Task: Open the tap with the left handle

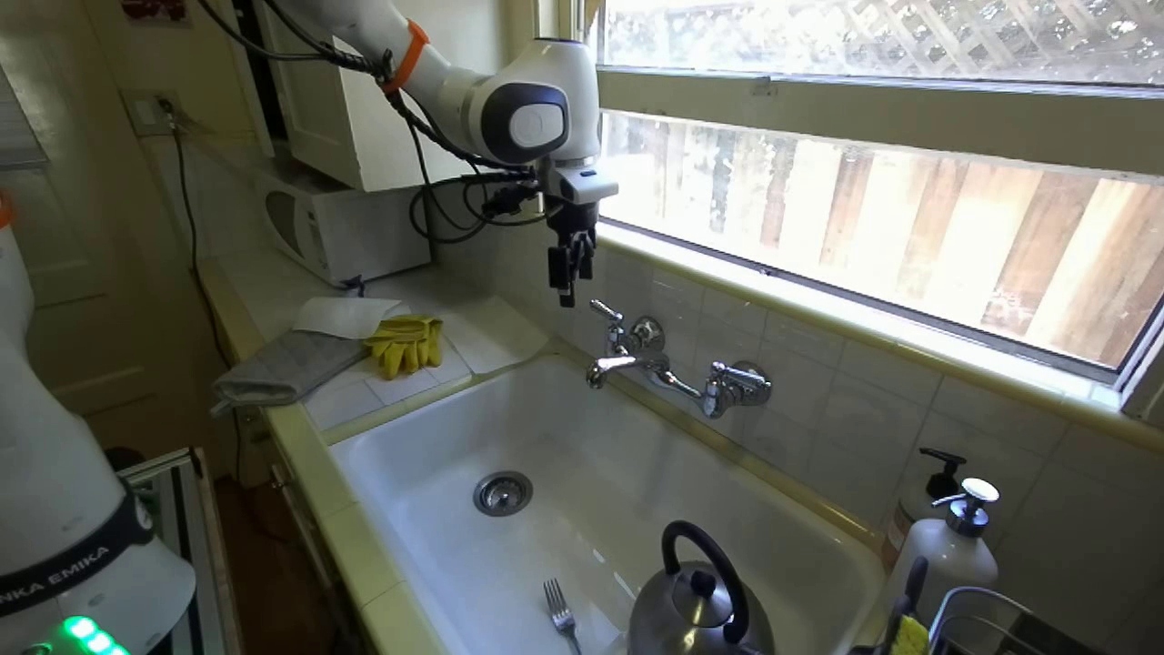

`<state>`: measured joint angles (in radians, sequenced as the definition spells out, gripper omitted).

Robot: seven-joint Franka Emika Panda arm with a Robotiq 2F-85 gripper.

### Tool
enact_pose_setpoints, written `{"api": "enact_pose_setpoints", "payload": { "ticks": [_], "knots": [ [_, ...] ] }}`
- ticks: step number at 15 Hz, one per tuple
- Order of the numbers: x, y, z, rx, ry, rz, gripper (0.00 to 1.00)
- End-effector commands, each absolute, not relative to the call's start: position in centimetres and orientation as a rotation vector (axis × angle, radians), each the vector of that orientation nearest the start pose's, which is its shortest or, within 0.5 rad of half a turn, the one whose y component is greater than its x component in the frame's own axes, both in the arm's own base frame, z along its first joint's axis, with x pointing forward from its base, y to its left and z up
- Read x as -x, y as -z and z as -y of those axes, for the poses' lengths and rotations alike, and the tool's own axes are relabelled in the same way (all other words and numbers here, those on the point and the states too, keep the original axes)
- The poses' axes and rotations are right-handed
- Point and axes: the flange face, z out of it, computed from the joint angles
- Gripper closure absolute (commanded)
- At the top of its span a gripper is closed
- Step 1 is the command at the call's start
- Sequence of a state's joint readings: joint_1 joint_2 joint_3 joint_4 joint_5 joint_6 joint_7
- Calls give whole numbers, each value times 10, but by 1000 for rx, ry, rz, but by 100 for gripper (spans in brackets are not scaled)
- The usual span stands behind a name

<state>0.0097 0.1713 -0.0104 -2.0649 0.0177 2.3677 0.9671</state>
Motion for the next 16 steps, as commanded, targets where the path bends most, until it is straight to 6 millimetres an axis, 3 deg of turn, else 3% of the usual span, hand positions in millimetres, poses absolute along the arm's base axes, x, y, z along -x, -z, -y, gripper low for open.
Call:
{"api": "enact_pose_setpoints", "payload": {
  "ticks": [1,16],
  "knots": [
    [-590,-364,0,2705,170,-1442,0],
    [-641,-317,-8,2690,205,-1432,0]
  ]
}}
